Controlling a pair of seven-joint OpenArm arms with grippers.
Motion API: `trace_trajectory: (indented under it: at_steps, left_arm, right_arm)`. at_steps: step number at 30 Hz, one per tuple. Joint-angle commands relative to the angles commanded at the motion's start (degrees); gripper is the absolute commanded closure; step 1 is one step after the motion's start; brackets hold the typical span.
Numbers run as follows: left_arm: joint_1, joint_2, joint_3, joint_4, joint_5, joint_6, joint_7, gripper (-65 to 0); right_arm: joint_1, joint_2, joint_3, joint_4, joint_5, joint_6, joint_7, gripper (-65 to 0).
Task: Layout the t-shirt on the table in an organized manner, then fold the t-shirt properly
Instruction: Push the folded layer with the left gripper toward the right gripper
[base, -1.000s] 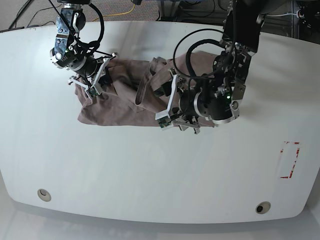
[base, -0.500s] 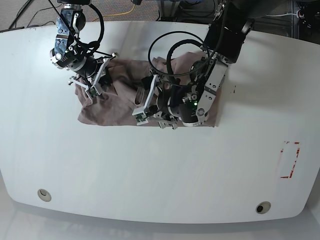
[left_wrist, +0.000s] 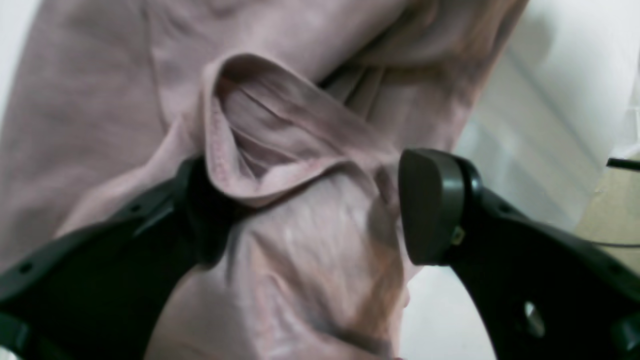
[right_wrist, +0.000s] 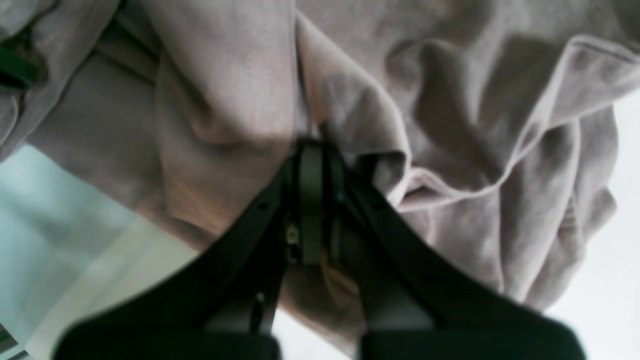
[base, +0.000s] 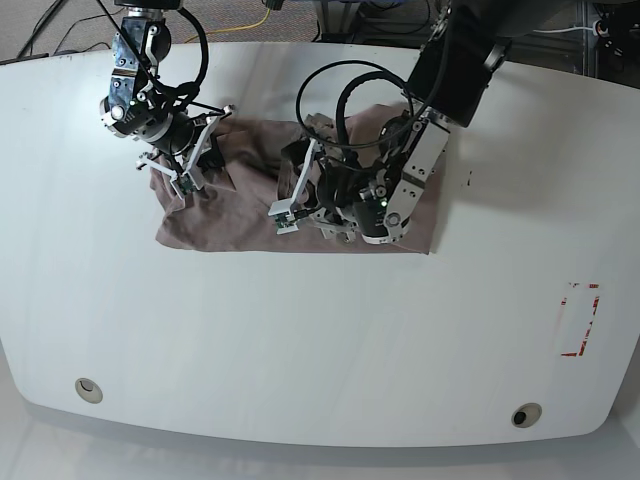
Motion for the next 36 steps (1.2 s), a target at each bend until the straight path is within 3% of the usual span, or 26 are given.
trace_trajectory:
  at_steps: [3,10,16,19,22,25,36]
  left_arm:
    - [0.0,-0.4,-0.1,-0.1,0.2,0.0,0.0,-39.4]
    - [-0.2,-0.7,-0.1,0.3,0.2,0.0,0.0,-16.9]
    - [-0.3,-0.7,-0.2,0.3,0.2,0.0,-0.1,-7.4]
    - [-0.4,-0.7,-0.3,0.4,0.2,2.3,-0.7,-0.7]
    - [-0.4,-0.7,-0.1,0.4,0.2,6.0,-2.5,-0.1]
    - [-1.1,-0.7,-0.4,0.4,0.1,7.9,-4.9,-0.4]
    - [-4.5,-0.5,-3.7,0.1,0.0,8.1,-5.5,-0.7]
  right_arm:
    - [0.0,0.0,0.0,0.0,0.0,0.00,0.0,-1.6]
    - [0.1,0.0,0.0,0.0,0.0,0.00,0.0,-1.6]
    - [0.0,-1.2,0.3,0.0,-0.3,0.00,0.0,-1.6]
    - [-0.1,-1.3,0.3,0.0,-0.1,0.00,0.0,-1.6]
    - [-0.2,-1.3,0.3,0.0,-0.1,0.00,0.0,-1.6]
    - [-0.2,-1.4,0.2,0.0,-0.1,0.00,0.0,-1.6]
    - [-0.2,-1.3,0.2,0.0,-0.4,0.00,0.0,-1.6]
